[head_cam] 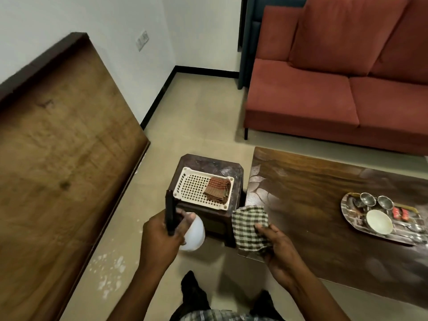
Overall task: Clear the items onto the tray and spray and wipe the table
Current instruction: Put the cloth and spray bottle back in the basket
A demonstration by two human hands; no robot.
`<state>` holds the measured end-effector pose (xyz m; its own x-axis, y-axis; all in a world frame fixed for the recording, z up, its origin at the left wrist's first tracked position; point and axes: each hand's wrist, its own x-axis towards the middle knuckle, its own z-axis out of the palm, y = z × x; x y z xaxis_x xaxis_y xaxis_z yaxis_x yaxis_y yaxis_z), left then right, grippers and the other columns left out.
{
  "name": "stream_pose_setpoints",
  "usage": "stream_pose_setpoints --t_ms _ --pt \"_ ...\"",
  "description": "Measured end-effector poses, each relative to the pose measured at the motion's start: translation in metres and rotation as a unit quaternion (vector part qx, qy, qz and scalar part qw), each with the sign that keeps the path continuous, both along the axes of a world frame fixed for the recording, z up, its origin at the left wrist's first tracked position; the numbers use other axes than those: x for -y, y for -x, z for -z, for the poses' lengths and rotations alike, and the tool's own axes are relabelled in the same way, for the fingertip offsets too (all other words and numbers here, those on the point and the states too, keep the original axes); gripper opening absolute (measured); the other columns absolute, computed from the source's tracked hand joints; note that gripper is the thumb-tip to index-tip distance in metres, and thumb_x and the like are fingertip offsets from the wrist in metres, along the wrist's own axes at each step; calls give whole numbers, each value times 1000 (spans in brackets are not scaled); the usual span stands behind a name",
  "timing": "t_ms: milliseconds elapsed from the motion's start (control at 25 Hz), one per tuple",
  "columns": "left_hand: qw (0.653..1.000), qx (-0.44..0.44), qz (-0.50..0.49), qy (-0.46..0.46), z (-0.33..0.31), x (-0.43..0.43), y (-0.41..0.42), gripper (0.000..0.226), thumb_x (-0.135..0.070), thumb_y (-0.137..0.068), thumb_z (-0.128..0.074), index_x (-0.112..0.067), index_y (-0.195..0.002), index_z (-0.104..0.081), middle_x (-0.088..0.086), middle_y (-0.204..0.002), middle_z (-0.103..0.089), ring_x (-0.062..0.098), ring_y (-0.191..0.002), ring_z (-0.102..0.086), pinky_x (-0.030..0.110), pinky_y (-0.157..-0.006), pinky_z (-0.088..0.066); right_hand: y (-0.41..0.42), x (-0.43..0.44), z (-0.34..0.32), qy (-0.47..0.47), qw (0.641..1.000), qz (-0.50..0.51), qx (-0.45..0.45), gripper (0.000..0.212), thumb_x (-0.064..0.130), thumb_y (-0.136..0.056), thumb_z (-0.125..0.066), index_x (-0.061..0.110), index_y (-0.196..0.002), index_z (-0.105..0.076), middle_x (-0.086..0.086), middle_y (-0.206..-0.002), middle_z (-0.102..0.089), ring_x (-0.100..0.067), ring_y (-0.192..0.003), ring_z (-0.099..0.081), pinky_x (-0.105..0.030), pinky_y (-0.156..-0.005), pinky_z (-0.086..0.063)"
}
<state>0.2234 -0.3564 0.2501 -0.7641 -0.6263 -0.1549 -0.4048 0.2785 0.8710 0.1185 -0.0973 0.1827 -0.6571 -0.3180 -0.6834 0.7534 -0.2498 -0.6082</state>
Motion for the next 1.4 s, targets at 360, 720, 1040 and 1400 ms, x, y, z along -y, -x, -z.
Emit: stream_pose_setpoints --t_ms 360,720,1040,1400 --pt "991 19 130 1 31 116 72 25 -12 -88 -86 -27 -106 -77 -6 -106 -79 17 -101 -78 49 -93 -66 38 119 -8 17 995 95 18 36 10 -98 -68 3 -133 -67 -21 -127 -75 -29 -96 -77 -33 -67 -66" --pt "984 51 165 38 106 149 175 24 -12 -92 -81 -19 -113 -74 -1 -110 -75 11 -99 -69 17 -88 -50 139 169 56 -28 994 72 72 30 -6 -100 -54 6 -126 -65 -20 -120 -77 -32 -94 -78 -41 -67 -66" --pt "977 96 186 38 182 159 232 22 5 -95 -71 1 -117 -71 21 -111 -71 24 -98 -67 -1 -80 -43 196 210 170 -183 975 5 126 28 -5 -101 -50 14 -113 -67 -13 -118 -76 -29 -98 -73 -39 -66 -59" --pt "964 161 209 -19 243 167 244 27 15 -94 -62 1 -116 -68 -2 -94 -56 -2 -80 -63 5 -73 -46 207 228 242 -295 950 -18 98 43 -6 -103 -55 7 -143 -57 -11 -121 -72 -25 -95 -72 -35 -69 -63"
